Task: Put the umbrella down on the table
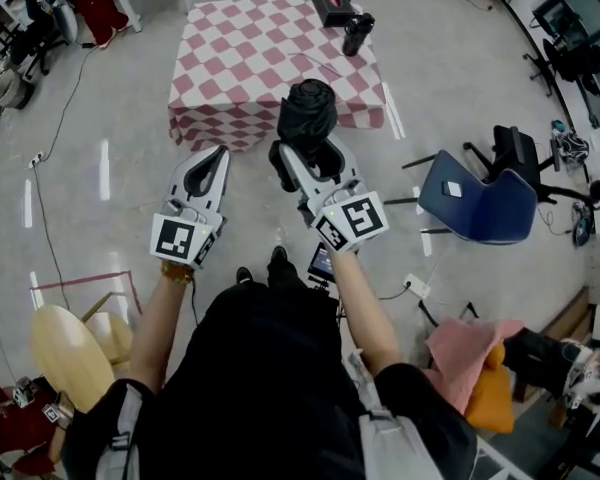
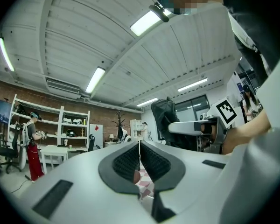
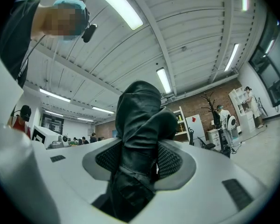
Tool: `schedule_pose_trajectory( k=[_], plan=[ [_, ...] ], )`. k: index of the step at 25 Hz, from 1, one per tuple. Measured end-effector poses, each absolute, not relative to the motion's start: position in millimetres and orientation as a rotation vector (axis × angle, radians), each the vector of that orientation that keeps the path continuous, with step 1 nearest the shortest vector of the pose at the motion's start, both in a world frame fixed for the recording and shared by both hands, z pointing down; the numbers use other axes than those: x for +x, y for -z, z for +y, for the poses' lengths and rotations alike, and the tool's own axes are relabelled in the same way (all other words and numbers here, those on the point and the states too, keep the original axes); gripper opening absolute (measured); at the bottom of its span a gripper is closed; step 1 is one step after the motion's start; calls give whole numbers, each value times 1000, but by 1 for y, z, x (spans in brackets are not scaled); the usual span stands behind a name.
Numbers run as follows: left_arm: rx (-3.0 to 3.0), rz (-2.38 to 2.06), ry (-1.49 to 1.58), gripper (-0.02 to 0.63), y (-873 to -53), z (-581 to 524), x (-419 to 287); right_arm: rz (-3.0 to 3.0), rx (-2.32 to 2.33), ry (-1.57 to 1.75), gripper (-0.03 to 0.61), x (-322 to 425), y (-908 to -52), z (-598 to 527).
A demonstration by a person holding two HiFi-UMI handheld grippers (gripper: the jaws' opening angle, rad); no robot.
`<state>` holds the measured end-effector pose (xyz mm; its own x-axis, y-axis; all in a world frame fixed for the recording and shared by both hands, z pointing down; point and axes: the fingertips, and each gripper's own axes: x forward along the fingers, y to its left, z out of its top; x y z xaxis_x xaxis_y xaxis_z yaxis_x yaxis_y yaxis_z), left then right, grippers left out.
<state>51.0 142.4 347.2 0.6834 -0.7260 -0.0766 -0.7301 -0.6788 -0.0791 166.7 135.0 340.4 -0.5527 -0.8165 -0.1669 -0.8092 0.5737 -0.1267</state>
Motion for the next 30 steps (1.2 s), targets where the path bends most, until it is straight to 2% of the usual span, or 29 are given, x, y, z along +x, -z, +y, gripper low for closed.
schedule_pose_trajectory(
  k=[11,30],
  plan=[
    [-2790,1244,-76,17,-347,99,55,2606,-1347,64,212,175,-340,91],
    [-2853,1096,-157,17,-346,-7,-25,2577,-1481,15,212,95,-331,2]
  ],
)
